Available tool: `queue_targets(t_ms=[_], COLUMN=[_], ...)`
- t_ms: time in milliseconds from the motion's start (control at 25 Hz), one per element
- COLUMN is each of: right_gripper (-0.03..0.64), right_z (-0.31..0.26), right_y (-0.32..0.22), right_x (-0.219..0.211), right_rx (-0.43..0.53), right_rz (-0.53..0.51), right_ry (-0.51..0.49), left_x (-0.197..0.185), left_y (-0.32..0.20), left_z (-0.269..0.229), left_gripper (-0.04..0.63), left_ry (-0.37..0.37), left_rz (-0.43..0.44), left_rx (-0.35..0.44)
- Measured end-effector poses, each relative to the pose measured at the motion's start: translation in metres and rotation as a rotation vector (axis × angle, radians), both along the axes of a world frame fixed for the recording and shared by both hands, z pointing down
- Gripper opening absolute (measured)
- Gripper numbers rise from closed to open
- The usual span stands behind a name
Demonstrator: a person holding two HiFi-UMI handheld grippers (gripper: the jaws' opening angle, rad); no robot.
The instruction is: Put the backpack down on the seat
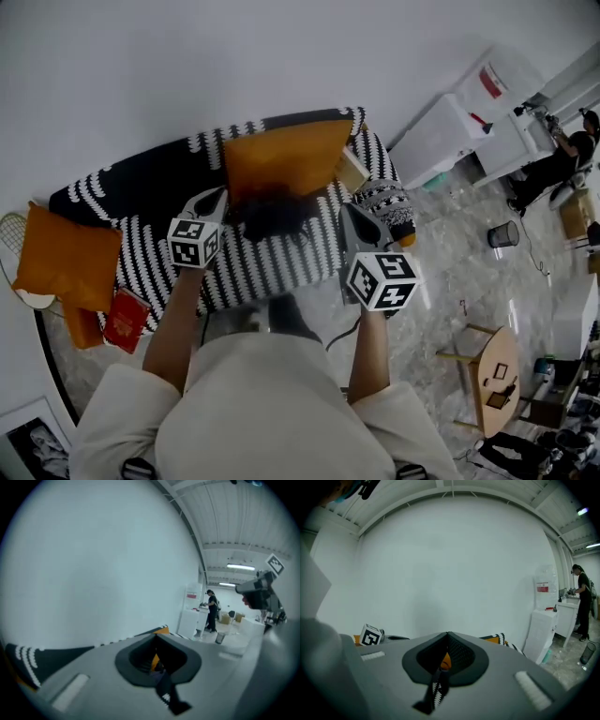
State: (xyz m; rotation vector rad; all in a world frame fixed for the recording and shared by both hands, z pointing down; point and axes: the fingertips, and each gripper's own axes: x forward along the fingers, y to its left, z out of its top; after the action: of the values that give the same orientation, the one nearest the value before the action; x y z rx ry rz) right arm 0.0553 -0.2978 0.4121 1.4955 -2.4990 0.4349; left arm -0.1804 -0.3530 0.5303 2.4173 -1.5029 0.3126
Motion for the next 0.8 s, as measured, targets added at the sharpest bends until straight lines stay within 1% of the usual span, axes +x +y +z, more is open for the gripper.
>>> queue_targets(t_ms=[160,280,360,480,600,680,800], right_gripper=[0.008,0.008,0.006,0.006,0.006,0.006,0.006], right_z=[-0.023,-0.037,-0.046,-0.055,-0.062,-0.066,-0.073], right_y=[0.033,0.06,0.075,0.096,0.116,0.126,0.137], right_x=[-0.006,-0.008,-0.009,-0.008,-0.007,-0.005,-0.005], right_rx=[0.067,0.109,0.135,0.165,0.184,0.199,0.22], right_rz=[-0.005,-0.002,0.006,0.016,0.015,0.012,0.009], right_ry=[-0.011,-0.011,-0.004,0.003,0.007,0.012,0.021], left_x=[0.008,0.017,0.025,0.041,0.057,0.066,0.072], left_y=[0.038,0.071,0.09,0.118,0.146,0.162,0.178], left_z=[-0.063,-0.109,-0.132,-0.155,-0.174,-0.187,-0.202], left_gripper=[0.005,0.005,0.004,0.005,0.004,0.005,0.005], left_ry=[-0.084,-0.141,-0.153,-0.159,-0.193,-0.192,-0.173], left_rz=[0.085,0.1,0.121,0.157,0.196,0.21,0.229], left_rx=[0.131,0.292,0.363,0.412,0.462,0.492,0.495])
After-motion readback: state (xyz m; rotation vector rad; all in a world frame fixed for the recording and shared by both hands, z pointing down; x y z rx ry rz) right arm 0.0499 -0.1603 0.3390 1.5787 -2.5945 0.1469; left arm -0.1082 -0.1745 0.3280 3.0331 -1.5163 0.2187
